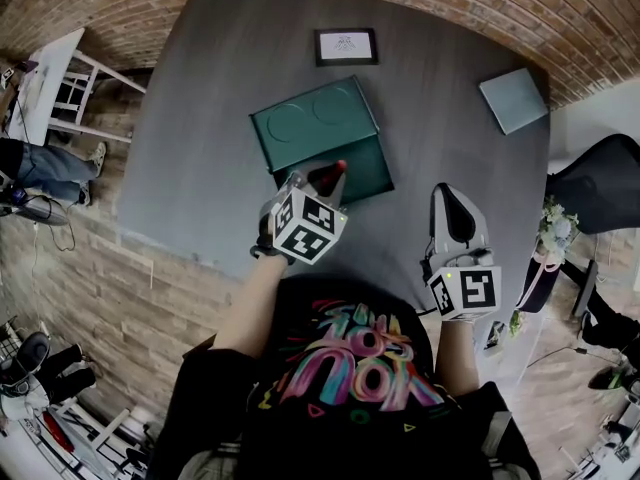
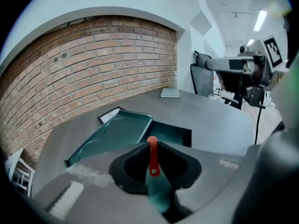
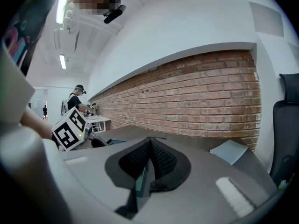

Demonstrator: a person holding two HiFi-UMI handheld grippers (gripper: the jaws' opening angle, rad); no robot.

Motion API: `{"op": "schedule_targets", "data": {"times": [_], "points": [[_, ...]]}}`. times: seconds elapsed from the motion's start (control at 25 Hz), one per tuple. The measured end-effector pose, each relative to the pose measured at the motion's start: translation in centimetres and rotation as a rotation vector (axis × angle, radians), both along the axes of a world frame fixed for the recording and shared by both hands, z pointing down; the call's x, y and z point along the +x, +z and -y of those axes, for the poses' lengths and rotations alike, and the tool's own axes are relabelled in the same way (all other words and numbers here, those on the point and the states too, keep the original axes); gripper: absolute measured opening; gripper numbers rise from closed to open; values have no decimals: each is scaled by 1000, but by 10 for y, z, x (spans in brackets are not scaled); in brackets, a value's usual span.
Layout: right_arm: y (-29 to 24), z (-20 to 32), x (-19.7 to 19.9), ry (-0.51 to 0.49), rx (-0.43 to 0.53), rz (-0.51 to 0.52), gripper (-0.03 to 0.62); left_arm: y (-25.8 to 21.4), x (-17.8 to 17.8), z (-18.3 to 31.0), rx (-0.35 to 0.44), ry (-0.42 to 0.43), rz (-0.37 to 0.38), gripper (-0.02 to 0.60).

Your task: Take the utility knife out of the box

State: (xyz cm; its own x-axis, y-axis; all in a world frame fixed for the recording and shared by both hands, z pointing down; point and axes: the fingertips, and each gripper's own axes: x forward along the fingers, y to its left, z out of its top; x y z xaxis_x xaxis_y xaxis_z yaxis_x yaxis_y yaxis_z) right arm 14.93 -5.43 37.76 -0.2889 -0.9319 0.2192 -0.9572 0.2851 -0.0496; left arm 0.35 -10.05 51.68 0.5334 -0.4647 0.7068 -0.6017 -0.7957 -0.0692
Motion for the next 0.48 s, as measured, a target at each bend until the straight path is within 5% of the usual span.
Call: {"op": "schedule_targets", "data": {"times": [0.48], "points": [[-28,-6,4,40,59,-32,-1,-62,-7,-4,128,-26,-136,52]]}}
